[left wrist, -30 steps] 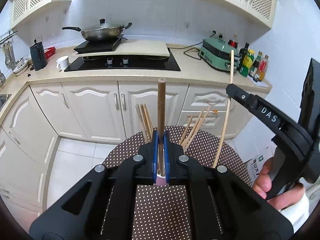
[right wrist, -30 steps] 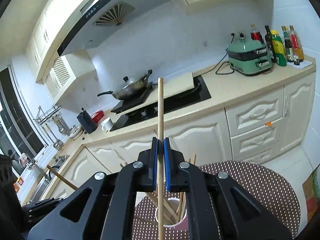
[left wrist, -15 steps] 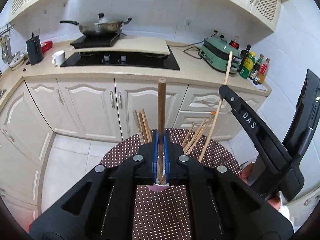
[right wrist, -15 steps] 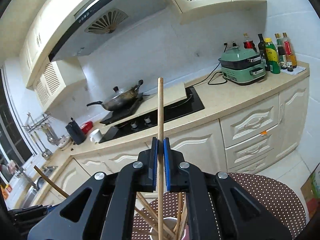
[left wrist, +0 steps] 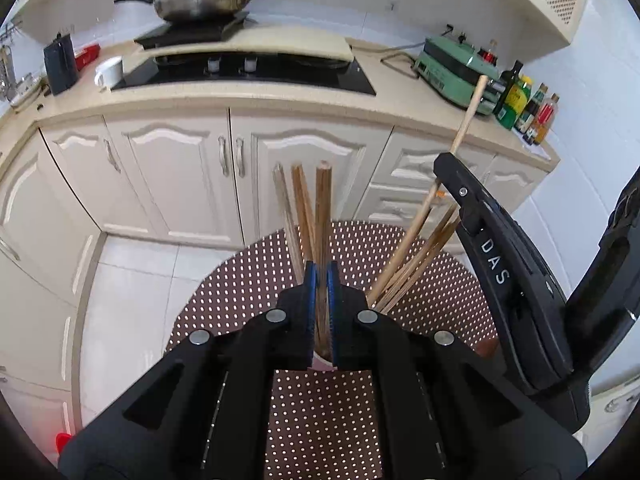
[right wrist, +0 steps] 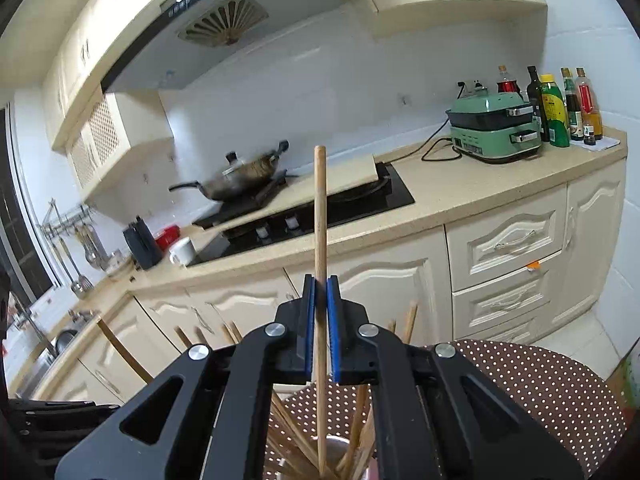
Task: Organize utensils
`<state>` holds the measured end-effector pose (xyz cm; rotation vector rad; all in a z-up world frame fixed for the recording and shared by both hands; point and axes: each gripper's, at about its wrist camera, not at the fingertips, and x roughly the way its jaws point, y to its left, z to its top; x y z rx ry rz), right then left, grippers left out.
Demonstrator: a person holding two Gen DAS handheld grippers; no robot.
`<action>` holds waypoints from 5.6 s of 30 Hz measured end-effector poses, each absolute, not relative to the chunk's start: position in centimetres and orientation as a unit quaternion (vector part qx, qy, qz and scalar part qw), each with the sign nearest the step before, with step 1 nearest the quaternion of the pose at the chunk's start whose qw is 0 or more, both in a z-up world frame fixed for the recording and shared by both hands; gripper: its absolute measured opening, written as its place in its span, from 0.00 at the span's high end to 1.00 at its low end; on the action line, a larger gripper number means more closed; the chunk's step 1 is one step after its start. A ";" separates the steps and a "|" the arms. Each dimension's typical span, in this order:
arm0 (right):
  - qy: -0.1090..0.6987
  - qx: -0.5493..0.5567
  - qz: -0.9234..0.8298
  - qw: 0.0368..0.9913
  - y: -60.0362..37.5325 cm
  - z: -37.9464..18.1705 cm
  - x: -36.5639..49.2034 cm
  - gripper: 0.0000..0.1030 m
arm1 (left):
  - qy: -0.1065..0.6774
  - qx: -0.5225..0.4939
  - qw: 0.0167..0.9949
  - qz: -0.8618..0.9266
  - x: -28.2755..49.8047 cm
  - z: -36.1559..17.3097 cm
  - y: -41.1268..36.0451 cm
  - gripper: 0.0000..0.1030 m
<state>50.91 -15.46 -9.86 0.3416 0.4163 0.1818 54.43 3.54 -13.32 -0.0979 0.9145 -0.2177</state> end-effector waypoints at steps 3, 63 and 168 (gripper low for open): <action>0.228 0.170 0.091 0.954 -15.4 -11.3 51.2 0.95 | 0.451 -0.051 0.885 -0.106 54.9 -14.5 3.8 0.94; 0.294 0.083 0.128 0.944 -17.6 -4.2 31.5 0.21 | 0.360 -0.033 0.932 -0.018 35.0 -9.0 6.2 0.32; 0.222 0.065 0.092 0.968 -19.2 5.1 7.3 0.09 | 0.234 -0.001 0.970 -0.062 9.1 1.5 0.9 0.19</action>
